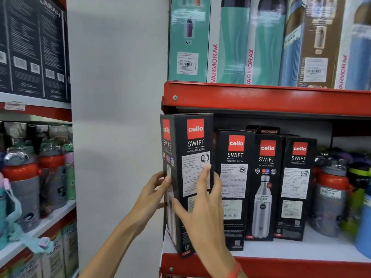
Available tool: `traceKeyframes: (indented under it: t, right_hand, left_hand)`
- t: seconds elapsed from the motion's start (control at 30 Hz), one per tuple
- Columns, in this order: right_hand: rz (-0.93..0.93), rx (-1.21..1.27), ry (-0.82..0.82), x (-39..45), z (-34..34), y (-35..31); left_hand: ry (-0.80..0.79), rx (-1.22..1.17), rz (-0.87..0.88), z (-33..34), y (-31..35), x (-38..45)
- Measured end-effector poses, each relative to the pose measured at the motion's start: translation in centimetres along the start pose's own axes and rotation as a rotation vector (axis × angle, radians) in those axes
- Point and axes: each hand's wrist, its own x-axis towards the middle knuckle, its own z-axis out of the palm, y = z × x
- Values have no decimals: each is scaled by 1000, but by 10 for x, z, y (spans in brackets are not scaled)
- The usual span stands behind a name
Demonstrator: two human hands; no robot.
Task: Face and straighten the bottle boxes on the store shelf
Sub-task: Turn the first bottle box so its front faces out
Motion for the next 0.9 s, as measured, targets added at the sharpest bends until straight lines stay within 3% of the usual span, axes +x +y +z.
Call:
traceKeyframes:
  t: [0.27,0.4,0.9]
  right_hand:
    - [-45,386,-361,17,-44,33]
    - [-80,465,-452,33,-33,36]
    - [-7,-13,-77,53,26,46]
  left_hand:
    - [-27,64,119,-14,13,-35]
    - [64,145,195,-9,9,-31]
    - [228,223,159,35,-49,28]
